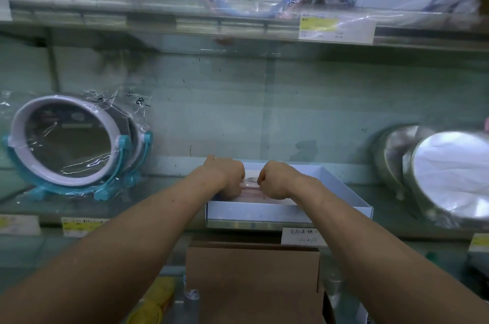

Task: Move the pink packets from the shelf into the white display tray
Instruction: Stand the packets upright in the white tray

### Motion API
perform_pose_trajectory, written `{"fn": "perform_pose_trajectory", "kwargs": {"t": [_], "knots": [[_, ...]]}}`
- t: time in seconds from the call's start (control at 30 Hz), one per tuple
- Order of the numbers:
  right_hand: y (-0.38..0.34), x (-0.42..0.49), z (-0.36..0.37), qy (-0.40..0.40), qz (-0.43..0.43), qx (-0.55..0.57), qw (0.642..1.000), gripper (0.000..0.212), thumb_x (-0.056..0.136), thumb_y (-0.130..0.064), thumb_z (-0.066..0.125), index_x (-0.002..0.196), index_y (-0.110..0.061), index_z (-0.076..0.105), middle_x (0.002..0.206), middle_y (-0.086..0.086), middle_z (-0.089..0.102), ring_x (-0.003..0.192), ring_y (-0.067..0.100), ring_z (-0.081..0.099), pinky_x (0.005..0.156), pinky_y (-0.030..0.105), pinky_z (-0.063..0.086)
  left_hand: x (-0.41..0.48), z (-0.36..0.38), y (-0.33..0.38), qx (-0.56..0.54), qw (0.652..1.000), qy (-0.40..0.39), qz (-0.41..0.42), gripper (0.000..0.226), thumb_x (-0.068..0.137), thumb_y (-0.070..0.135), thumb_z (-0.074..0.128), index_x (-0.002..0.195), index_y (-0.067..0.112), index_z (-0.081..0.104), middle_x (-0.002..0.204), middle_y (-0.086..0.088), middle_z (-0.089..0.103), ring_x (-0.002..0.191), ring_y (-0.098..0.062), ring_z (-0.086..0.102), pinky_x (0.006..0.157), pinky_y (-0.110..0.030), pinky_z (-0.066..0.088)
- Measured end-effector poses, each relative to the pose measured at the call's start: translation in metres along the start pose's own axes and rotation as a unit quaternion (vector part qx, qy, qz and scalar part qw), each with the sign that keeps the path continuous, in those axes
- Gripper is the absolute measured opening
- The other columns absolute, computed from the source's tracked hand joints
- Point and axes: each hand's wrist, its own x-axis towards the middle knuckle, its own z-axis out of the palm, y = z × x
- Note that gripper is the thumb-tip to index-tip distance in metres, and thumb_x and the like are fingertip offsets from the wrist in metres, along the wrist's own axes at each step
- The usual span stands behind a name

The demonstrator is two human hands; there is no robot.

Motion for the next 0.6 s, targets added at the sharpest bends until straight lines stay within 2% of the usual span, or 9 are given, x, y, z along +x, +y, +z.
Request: {"fn": "perform_pose_trajectory", "kwargs": {"t": [0.1, 0.13, 0.2, 0.3, 0.37, 0.43, 0.5, 0.6], "knots": [[-0.002, -0.011, -0.008, 0.006, -0.003, 0.025, 1.0, 0.024, 0.092, -0.012, 0.046, 0.107, -0.003, 0.062, 0.112, 0.011, 0.065, 0.098, 0.026, 0.06, 0.088, 0.033, 0.051, -0.007, -0.007, -0.002, -0.04, 0.999, 0.016, -0.018, 0.018, 0.091, 0.028, 0.049, 0.103, 0.02, 0.059, 0.114, 0.002, 0.064, 0.107, -0.022, 0.057, 0.089, -0.036, 0.036], [-0.003, -0.016, -0.01, 0.018, -0.007, 0.032, 0.999, 0.023, 0.092, -0.014, 0.046, 0.107, -0.003, 0.062, 0.114, 0.011, 0.064, 0.1, 0.026, 0.059, 0.09, 0.034, 0.05, -0.011, -0.008, -0.003, -0.051, 0.998, 0.033, -0.022, 0.009, 0.091, 0.028, 0.049, 0.096, 0.023, 0.055, 0.114, 0.002, 0.064, 0.107, -0.022, 0.057, 0.087, -0.035, 0.037], [-0.006, -0.025, -0.013, 0.047, -0.013, 0.046, 0.998, 0.026, 0.091, -0.015, 0.047, 0.11, -0.004, 0.062, 0.114, 0.011, 0.065, 0.101, 0.027, 0.06, 0.09, 0.037, 0.051, -0.02, -0.01, -0.004, -0.066, 0.995, 0.07, -0.036, 0.002, 0.091, 0.029, 0.05, 0.094, 0.029, 0.049, 0.117, 0.002, 0.064, 0.109, -0.022, 0.057, 0.088, -0.036, 0.036], [-0.016, -0.039, -0.017, 0.074, -0.039, 0.055, 0.995, 0.02, 0.088, -0.011, 0.046, 0.094, -0.006, 0.065, 0.097, 0.01, 0.066, 0.091, 0.03, 0.059, 0.076, 0.034, 0.052, -0.035, -0.017, -0.008, -0.083, 0.988, 0.109, -0.074, 0.027, 0.093, 0.031, 0.05, 0.117, 0.025, 0.061, 0.125, 0.002, 0.06, 0.116, -0.023, 0.054, 0.096, -0.036, 0.036], [-0.025, -0.048, -0.02, 0.086, -0.054, 0.052, 0.993, 0.017, 0.087, -0.01, 0.046, 0.073, -0.008, 0.054, 0.076, 0.007, 0.055, 0.079, 0.031, 0.051, 0.059, 0.029, 0.041, -0.046, -0.021, -0.014, -0.091, 0.981, 0.137, -0.099, 0.032, 0.093, 0.032, 0.051, 0.121, 0.024, 0.062, 0.125, 0.001, 0.061, 0.115, -0.024, 0.055, 0.095, -0.035, 0.038], [-0.037, -0.055, -0.018, 0.09, -0.071, 0.058, 0.992, 0.02, 0.088, -0.01, 0.046, 0.067, -0.01, 0.046, 0.07, 0.005, 0.047, 0.075, 0.029, 0.045, 0.055, 0.027, 0.032, -0.06, -0.022, -0.021, -0.09, 0.978, 0.145, -0.12, 0.032, 0.092, 0.032, 0.052, 0.121, 0.024, 0.063, 0.125, -0.001, 0.061, 0.114, -0.025, 0.056, 0.096, -0.036, 0.041], [-0.051, -0.06, -0.015, 0.086, -0.092, 0.069, 0.99, 0.018, 0.089, -0.01, 0.047, 0.071, -0.009, 0.051, 0.076, 0.008, 0.054, 0.076, 0.028, 0.046, 0.056, 0.027, 0.032, -0.078, -0.021, -0.029, -0.083, 0.977, 0.139, -0.142, 0.033, 0.092, 0.031, 0.052, 0.122, 0.023, 0.062, 0.124, -0.002, 0.061, 0.113, -0.025, 0.057, 0.096, -0.037, 0.044], [-0.076, -0.065, -0.006, 0.086, -0.127, 0.082, 0.985, 0.016, 0.088, -0.008, 0.048, 0.091, -0.008, 0.064, 0.104, 0.014, 0.064, 0.092, 0.031, 0.056, 0.067, 0.027, 0.036, -0.105, -0.019, -0.043, -0.066, 0.974, 0.123, -0.176, 0.033, 0.093, 0.031, 0.052, 0.123, 0.021, 0.06, 0.123, -0.002, 0.061, 0.111, -0.023, 0.057, 0.095, -0.039, 0.044]]}}
